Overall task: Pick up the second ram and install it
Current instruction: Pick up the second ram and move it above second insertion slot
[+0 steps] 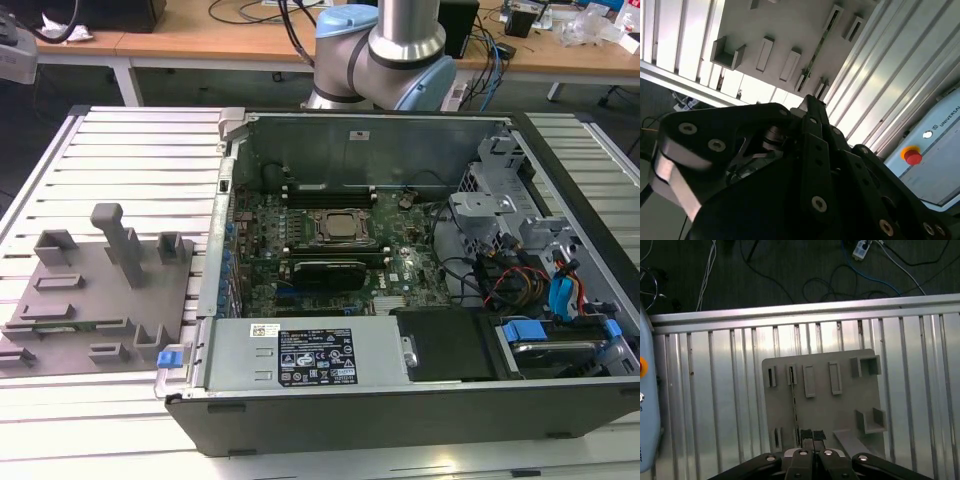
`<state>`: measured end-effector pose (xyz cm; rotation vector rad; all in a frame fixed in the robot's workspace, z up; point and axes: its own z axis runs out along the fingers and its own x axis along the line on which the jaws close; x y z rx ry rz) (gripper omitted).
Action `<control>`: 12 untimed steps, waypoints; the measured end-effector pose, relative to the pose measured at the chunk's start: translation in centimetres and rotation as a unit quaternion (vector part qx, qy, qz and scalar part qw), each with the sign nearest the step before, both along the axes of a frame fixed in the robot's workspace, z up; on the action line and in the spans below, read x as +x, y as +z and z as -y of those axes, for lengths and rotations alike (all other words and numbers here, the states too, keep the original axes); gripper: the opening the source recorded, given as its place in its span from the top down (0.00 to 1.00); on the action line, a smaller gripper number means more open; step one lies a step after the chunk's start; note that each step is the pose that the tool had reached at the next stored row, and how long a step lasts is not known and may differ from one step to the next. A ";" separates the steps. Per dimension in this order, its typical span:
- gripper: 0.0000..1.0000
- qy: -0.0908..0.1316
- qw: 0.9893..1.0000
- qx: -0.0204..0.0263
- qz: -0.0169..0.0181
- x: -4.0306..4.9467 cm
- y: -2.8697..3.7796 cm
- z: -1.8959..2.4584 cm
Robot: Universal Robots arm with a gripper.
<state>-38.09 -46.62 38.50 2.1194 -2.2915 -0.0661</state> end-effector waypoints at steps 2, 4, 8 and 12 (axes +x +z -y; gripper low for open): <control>0.70 0.000 1.000 0.000 0.000 0.00 0.00 0.00; 0.64 0.000 1.000 0.000 0.000 0.00 0.00 0.00; 0.64 0.000 1.000 0.000 0.000 0.00 -0.21 0.00; 0.64 0.000 1.000 0.000 0.000 0.00 -0.95 0.00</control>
